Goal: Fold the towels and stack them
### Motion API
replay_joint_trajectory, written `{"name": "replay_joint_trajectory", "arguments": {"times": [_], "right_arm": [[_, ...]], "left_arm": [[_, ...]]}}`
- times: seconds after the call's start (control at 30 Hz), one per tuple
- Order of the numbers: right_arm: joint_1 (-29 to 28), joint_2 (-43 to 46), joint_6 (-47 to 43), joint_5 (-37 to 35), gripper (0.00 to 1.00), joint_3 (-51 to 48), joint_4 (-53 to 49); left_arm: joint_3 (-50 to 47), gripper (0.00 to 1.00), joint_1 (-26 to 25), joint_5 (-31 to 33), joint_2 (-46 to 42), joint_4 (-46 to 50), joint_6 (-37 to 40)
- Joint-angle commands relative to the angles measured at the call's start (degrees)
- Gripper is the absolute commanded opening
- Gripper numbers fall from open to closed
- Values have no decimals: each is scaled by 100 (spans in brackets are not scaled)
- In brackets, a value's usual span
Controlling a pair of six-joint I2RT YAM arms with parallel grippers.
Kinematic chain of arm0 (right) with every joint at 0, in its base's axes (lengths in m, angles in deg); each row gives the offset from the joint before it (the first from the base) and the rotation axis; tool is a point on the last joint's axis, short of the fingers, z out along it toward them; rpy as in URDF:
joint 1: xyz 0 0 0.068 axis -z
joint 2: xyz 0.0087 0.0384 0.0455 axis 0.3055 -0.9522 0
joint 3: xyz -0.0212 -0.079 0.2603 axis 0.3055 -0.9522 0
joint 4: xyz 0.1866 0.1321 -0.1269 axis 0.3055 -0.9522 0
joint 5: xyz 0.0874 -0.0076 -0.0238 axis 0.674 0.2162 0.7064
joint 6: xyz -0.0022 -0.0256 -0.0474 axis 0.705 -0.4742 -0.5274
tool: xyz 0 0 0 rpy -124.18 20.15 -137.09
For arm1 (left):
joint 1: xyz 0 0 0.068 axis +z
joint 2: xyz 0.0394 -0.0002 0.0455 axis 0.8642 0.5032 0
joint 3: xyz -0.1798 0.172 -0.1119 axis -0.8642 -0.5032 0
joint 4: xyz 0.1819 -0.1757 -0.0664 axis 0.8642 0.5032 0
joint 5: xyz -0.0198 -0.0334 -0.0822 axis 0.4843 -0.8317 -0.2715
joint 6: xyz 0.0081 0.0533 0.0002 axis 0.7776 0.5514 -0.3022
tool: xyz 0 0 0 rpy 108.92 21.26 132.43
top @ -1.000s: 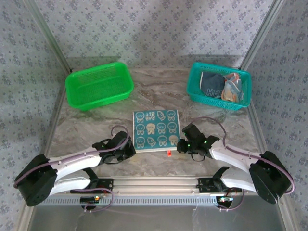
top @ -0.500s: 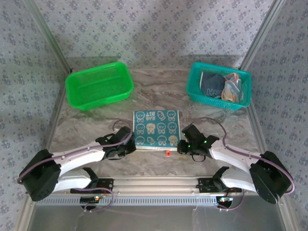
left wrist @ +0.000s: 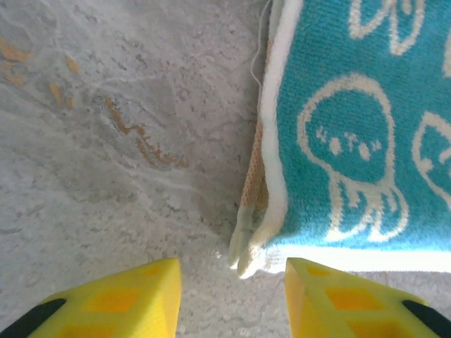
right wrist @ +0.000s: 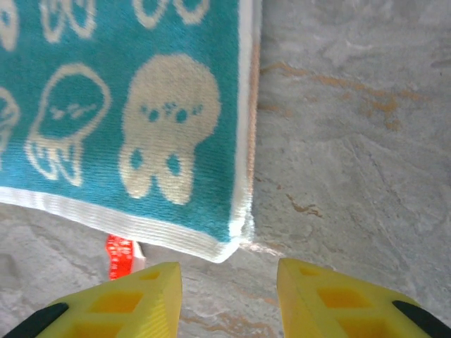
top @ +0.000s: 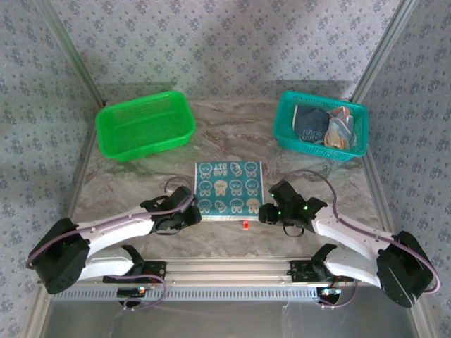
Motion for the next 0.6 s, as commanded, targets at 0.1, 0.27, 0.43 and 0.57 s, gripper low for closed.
{"name": "replay_joint_trajectory", "arguments": {"times": [0.1,0.27,0.43,0.57], "right_arm": [[-49,238,-118,-197,42,317,-174],[-56,100,-121,-231,39,424,186],[-77,-180,-169,-131,34,528,600],[-206,-431,-230,72,32,610,936]], "left_arm": [[559,49,33,292,-618,881,334],[912,51,99,292,-648,886,664],[1226,40,299,81,-201,385,953],[1346,30,491,-203,200,-134,1005]]}}
